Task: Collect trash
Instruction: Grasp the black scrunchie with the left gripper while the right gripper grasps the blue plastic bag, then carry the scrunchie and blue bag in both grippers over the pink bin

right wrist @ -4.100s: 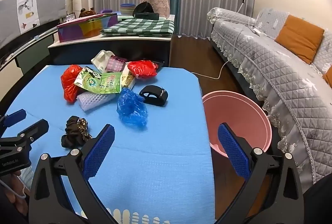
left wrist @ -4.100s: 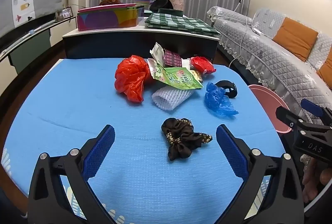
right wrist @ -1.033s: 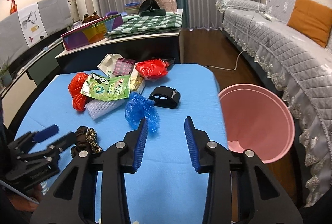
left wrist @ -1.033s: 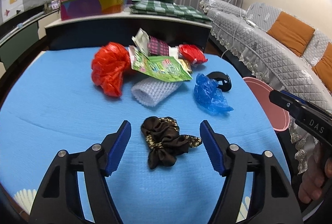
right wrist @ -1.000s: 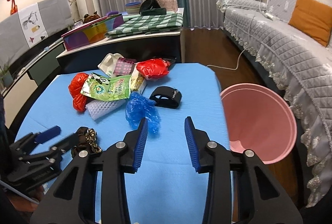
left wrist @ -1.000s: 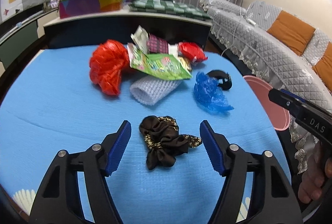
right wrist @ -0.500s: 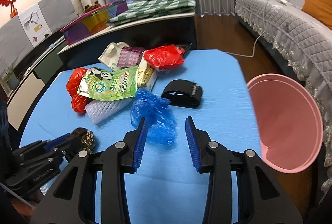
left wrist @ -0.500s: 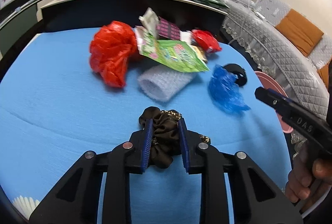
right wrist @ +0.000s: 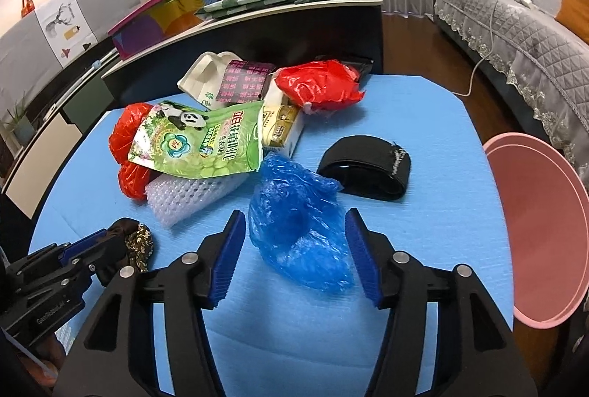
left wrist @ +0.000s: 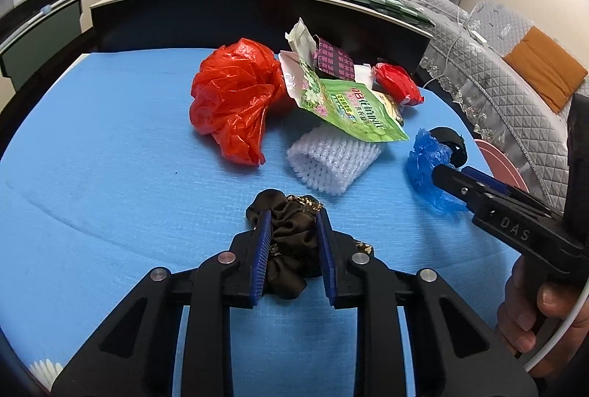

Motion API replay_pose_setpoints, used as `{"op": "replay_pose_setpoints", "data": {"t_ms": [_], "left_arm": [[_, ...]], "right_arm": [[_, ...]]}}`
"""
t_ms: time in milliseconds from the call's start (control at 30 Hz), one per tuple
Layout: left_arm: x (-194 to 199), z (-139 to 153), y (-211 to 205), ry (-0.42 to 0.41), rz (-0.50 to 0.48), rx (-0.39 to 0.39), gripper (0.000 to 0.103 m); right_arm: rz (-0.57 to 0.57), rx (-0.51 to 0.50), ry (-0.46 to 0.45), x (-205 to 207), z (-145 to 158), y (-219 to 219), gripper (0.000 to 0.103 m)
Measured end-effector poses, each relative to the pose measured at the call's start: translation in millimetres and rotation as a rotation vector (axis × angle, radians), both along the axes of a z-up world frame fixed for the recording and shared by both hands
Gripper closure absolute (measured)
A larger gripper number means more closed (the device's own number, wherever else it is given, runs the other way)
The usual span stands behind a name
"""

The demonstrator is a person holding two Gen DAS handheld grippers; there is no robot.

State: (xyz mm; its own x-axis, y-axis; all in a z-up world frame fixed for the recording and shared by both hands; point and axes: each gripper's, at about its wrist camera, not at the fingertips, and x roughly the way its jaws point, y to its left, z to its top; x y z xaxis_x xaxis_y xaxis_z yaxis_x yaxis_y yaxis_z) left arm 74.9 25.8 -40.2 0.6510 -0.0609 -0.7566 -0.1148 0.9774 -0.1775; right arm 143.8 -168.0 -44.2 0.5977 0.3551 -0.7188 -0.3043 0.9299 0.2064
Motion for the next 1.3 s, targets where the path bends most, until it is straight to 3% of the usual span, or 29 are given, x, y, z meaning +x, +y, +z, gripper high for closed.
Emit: {"op": "replay_pose_setpoints", "data": {"t_ms": [100, 333, 400, 800, 1300], "left_arm": [[-1, -1, 1, -0.002, -0.003, 0.001, 0.078], [-1, 0, 0, -0.005, -0.007, 0.005, 0.078], [-1, 1, -1, -0.007, -0.009, 0.009, 0.079], [-11, 17, -6, -0.063, -0.018, 0.030, 0.080], [-30, 44, -35, -0.159, -0.074, 0.071, 0.080]], "right_arm": [[0.018, -0.018, -0.014, -1, 1, 5, 0.052], [0.056, -0.034, -0.007, -3, 0, 9, 0.098], [0.066, -0.031, -0.014, -4, 2, 10, 0.102], [0.055, -0.020, -0.091, -28, 29, -3, 0.102], [-0.043, 0.000, -0.167, -59, 62, -55, 0.102]]}}
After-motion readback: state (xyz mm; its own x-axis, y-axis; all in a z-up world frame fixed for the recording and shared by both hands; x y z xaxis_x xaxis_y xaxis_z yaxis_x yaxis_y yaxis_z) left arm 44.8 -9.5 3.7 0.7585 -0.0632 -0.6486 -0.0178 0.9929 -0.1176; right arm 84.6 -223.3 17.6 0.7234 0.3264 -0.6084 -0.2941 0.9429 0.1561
